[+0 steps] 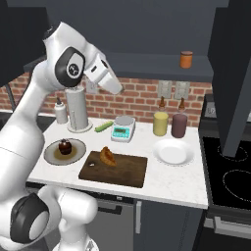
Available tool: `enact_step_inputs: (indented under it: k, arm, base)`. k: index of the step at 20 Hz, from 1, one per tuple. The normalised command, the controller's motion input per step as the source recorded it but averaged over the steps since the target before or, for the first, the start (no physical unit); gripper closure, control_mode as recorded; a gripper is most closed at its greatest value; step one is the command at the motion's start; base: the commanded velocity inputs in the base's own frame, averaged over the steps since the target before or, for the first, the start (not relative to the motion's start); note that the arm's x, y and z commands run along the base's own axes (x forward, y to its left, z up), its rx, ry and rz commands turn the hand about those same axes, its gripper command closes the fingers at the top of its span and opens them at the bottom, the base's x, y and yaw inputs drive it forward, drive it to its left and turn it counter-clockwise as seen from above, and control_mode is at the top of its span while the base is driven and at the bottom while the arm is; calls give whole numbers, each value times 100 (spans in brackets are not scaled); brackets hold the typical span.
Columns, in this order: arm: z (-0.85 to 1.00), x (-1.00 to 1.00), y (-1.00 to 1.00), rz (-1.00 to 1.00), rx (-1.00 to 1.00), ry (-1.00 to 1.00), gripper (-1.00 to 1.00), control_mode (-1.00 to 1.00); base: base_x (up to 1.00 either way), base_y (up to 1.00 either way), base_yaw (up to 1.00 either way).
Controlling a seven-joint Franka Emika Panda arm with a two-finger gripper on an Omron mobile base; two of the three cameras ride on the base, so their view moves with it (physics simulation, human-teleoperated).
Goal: From the different types of pastries on the counter, select a croissant and place it on the cutting board. Then retrieve a jar of jam from the cabinet and place it alongside the croissant on the cutting board.
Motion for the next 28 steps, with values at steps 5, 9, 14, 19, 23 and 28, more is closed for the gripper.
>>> enact_step_inputs:
  k: [5, 9, 14, 19, 23, 28]
  arm:
    - [45, 0, -50, 4, 11, -8, -100, -100]
    - [19, 0, -45, 9, 1, -30, -100, -100]
    - [4, 0, -16, 0, -6, -48, -100, -100]
    - [0, 2, -7, 3, -13, -54, -100, -100]
    - [0, 0, -6, 12, -3, -18, -100, -100]
    - [0, 0, 0, 1, 0, 1, -100, -100]
  base:
    - [0, 0, 0]
    - [0, 0, 0]
    - [0, 0, 0]
    - [0, 0, 0]
    - [0, 0, 0]
    - [0, 0, 0]
